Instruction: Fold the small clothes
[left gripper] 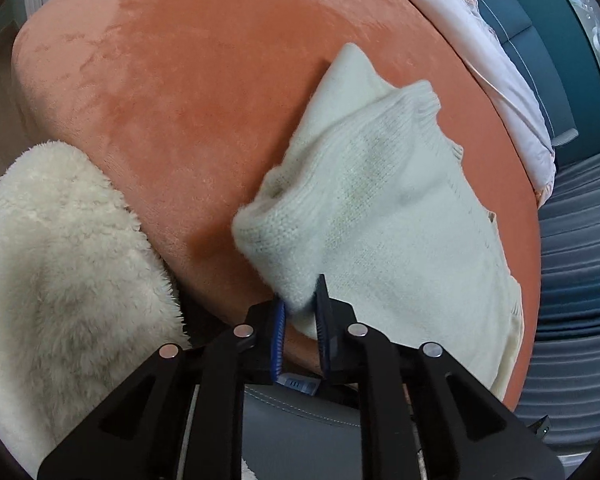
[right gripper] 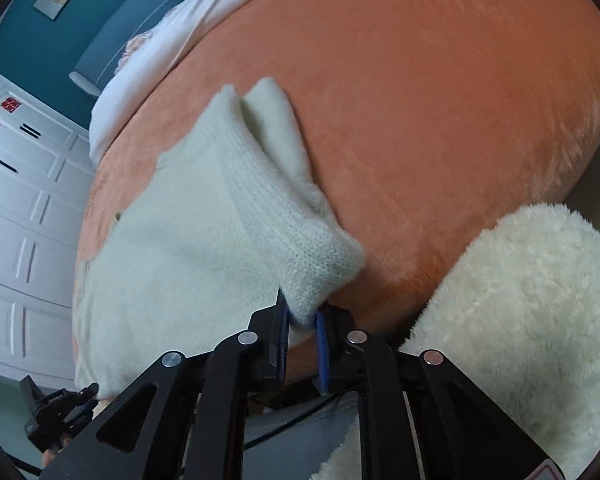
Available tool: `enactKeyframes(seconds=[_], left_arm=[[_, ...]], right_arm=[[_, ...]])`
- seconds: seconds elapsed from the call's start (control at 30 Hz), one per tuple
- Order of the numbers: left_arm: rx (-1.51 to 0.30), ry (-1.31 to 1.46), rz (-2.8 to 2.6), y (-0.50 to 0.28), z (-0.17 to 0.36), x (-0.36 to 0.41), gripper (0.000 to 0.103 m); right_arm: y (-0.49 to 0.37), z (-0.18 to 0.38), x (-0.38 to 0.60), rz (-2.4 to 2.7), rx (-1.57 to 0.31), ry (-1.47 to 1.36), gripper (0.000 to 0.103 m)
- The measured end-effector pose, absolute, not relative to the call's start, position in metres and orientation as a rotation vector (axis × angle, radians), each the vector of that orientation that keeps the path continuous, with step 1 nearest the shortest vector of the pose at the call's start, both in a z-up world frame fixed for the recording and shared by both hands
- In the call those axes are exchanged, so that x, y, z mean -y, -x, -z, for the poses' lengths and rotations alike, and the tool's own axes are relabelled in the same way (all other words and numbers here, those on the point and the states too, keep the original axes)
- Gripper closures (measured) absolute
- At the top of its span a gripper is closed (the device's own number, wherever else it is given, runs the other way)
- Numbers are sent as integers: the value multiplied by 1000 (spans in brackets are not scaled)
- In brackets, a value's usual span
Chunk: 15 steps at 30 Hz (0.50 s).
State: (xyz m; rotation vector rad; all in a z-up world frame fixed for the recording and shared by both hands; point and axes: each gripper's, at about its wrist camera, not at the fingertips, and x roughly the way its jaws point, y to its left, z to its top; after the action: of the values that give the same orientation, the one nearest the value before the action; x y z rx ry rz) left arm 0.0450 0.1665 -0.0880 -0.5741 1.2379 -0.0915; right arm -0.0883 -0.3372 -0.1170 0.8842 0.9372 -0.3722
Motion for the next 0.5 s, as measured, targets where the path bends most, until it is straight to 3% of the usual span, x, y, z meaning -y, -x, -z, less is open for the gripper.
enactKeyframes(seconds=[0.07,0.13,0.2,0.3,0.5], left_arm=[[-1182,514,73,-45,66,-164,81],[-1100,457,53,-45,38,-165,57],[-975,415,39,-48,7,-165,40],[-895,355,53,-71,-16,-156,15],[-1017,357,140,-136,28,-128,15]], right_arm=[[92,106,338,411,-921,-847,79],[98,88,335,449,-883,-770,79],[107,71,332,489,-842,-665,78],[101,53,327,508,-798,-535,55],[35,55,336,406,-820,-458,44]])
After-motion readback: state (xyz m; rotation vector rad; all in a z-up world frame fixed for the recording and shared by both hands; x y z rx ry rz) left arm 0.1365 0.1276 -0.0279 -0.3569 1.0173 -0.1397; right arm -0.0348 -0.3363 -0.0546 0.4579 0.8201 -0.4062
